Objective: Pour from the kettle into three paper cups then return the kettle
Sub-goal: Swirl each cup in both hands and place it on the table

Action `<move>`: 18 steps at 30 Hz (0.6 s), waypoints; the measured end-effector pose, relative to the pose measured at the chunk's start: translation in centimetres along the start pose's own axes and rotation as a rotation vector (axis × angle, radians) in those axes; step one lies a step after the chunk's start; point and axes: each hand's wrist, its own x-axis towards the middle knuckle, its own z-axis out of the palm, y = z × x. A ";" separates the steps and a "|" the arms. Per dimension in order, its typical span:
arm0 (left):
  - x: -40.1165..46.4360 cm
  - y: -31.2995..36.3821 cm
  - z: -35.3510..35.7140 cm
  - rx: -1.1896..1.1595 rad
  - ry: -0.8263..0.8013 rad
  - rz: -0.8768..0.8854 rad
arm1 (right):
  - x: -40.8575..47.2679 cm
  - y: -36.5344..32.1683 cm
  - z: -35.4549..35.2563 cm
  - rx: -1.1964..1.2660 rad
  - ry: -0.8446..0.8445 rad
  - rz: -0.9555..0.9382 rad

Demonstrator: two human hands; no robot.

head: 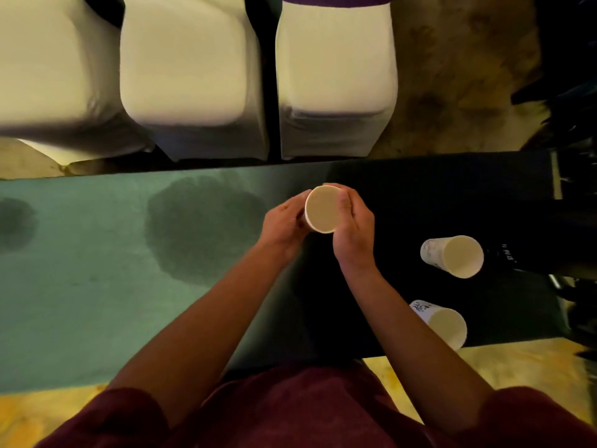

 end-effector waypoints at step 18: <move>0.6 -0.3 -3.7 -0.259 0.075 0.028 | 2.7 2.5 -1.2 -0.075 -0.067 0.016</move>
